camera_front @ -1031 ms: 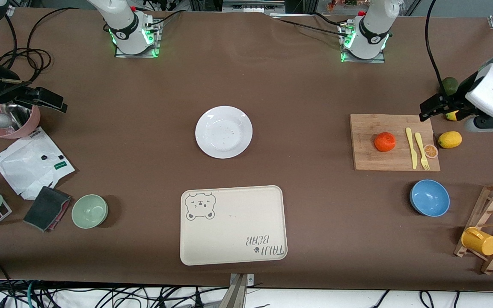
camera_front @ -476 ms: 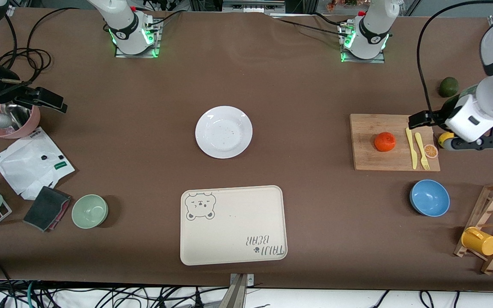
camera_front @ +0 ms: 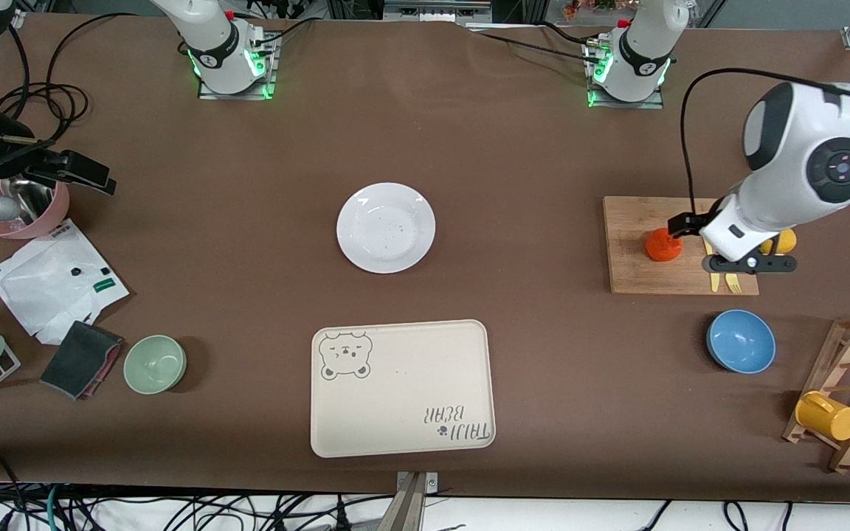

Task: Place orange and plate with both arms
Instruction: 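Lower the left gripper onto the orange and close it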

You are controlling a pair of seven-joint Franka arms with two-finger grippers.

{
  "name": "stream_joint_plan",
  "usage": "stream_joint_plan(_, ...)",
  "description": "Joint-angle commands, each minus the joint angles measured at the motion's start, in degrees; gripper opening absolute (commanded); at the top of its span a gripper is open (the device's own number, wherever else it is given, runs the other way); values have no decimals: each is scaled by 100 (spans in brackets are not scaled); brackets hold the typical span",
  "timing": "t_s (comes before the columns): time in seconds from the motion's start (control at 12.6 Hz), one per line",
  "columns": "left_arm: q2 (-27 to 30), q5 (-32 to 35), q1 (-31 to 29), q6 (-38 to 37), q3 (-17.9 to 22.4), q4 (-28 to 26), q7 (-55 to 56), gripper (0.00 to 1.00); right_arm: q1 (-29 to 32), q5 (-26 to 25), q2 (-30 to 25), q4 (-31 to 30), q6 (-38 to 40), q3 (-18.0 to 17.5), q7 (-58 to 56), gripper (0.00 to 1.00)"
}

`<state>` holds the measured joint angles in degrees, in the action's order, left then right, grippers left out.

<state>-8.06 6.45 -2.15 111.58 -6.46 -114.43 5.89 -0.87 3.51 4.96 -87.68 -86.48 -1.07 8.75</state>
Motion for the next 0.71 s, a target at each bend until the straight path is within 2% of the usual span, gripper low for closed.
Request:
stream_joint_plan(0.0,339,146,-48,940,-21,-1051,-62,100,8,27,-30,5,9,-25,83,100)
stream_joint_plan(0.16,375,155,-66,1487,-21,-1563,-18,100,8,27,-30,5,9,-25,83,100)
stream_joint_plan(0.4,218,234,-180,2172,-13,-1959,-53,100,8,27,-30,5,0,-25,83,100)
stream_joint_plan(0.63,-168,682,-583,2945,-21,-2162,-105,100,8,27,-30,5,0,-25,83,100)
